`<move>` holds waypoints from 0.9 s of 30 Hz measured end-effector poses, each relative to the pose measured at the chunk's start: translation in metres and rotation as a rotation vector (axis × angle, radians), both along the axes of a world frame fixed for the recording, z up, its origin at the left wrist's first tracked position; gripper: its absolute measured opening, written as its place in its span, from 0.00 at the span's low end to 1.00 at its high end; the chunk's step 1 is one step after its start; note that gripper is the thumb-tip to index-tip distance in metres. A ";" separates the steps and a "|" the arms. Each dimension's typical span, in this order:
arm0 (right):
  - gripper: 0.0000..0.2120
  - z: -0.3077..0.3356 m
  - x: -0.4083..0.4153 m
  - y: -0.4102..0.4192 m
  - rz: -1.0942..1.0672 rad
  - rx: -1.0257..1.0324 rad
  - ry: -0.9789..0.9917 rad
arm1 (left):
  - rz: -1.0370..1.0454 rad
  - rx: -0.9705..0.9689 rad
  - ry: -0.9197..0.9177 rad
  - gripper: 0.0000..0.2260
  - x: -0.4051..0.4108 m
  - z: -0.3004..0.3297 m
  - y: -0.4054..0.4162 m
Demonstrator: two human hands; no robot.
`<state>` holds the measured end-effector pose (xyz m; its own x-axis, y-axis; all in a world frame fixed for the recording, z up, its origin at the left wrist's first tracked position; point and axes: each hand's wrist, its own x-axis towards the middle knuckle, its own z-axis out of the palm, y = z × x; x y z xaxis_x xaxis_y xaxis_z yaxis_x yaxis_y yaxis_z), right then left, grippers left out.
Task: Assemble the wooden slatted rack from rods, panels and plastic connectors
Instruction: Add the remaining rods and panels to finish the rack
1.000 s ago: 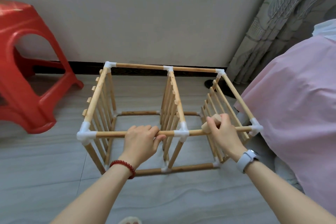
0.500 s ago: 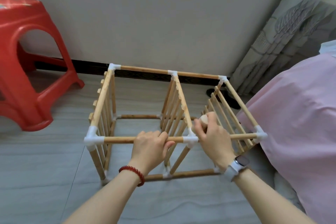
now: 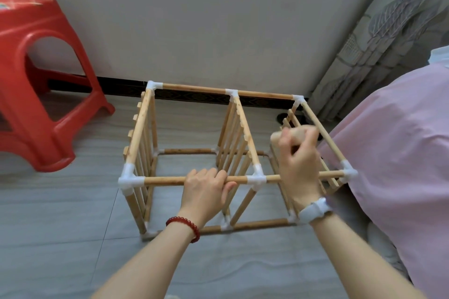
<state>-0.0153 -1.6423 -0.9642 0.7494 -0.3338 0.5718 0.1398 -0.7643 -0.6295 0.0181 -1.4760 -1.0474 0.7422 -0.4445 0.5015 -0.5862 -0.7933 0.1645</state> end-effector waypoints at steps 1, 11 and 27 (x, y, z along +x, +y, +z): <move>0.10 -0.012 -0.008 0.008 0.000 -0.022 0.174 | 0.004 -0.002 -0.005 0.11 0.000 0.000 0.000; 0.12 -0.026 -0.008 0.007 -0.022 -0.093 0.268 | -0.066 0.044 0.086 0.07 -0.002 0.000 0.007; 0.10 -0.043 0.005 0.040 0.174 0.452 0.499 | -0.066 0.362 0.353 0.09 0.022 0.025 0.163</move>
